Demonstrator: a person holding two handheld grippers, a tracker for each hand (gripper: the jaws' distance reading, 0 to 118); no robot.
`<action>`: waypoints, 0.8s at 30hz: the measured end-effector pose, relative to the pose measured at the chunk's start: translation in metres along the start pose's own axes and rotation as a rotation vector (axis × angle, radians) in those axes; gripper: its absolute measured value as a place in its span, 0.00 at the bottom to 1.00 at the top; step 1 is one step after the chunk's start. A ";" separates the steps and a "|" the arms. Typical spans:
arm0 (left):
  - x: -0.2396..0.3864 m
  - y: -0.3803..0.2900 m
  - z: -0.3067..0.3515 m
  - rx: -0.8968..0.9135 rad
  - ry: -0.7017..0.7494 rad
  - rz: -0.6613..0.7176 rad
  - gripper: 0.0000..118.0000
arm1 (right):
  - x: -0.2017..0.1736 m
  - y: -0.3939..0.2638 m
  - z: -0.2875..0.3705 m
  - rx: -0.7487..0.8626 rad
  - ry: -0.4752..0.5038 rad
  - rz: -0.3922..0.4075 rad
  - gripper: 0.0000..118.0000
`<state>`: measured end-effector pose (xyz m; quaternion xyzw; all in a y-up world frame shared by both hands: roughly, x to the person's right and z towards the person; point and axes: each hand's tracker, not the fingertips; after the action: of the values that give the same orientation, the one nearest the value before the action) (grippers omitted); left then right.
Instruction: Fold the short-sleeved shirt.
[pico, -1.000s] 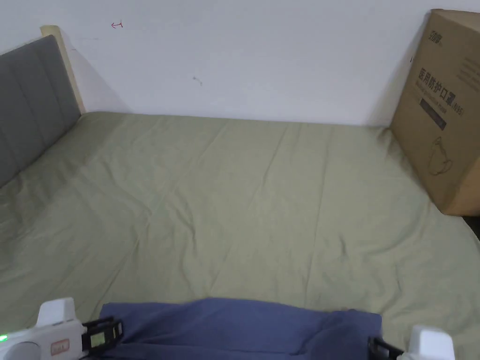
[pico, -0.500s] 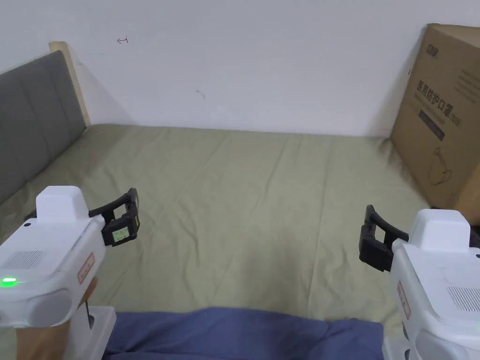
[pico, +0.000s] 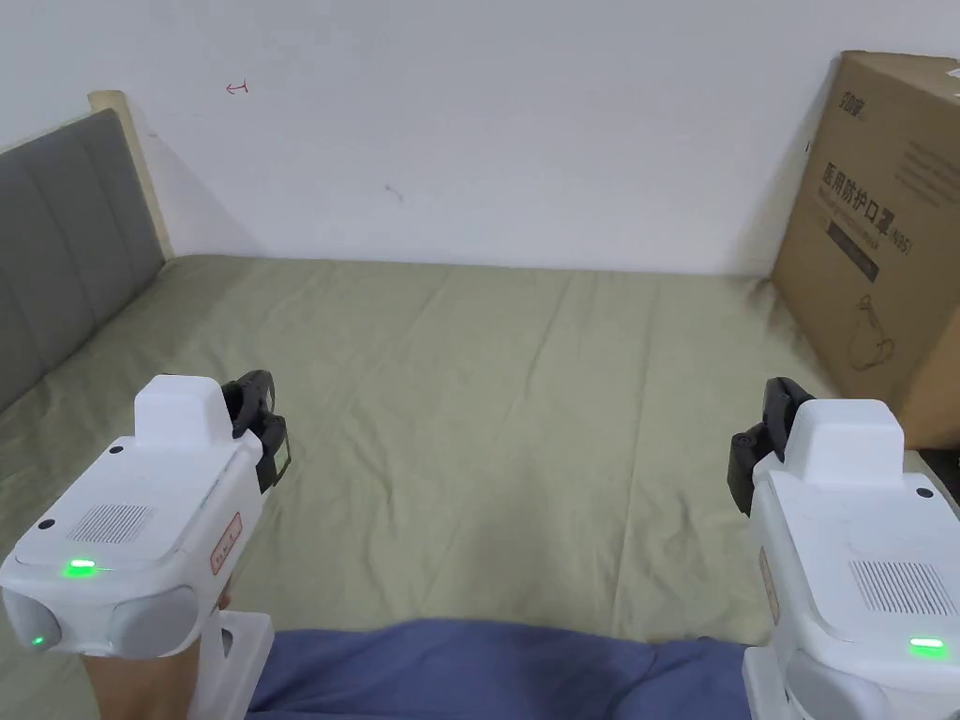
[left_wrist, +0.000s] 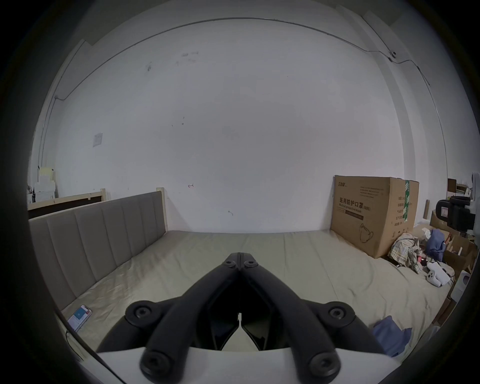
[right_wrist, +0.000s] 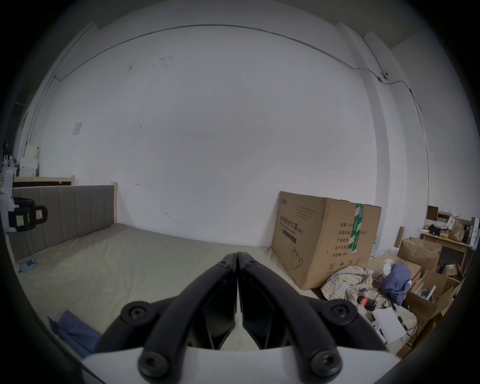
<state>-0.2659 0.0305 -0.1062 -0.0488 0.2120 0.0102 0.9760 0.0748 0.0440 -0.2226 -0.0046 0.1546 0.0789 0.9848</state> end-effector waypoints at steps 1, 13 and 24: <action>-0.001 -0.001 -0.001 -0.003 0.001 -0.002 0.00 | 0.000 -0.001 -0.001 -0.001 0.001 -0.001 0.00; -0.112 -0.068 -0.030 -0.445 -0.197 0.461 0.00 | -0.006 -0.015 -0.016 -0.066 0.037 -0.002 0.00; -0.203 -0.180 -0.049 -0.787 -0.274 0.630 0.01 | -0.021 -0.033 -0.030 -0.150 0.059 0.024 0.00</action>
<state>-0.4632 -0.1530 -0.0503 -0.3438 0.0668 0.3887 0.8522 0.0510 0.0070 -0.2449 -0.0787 0.1772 0.1019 0.9757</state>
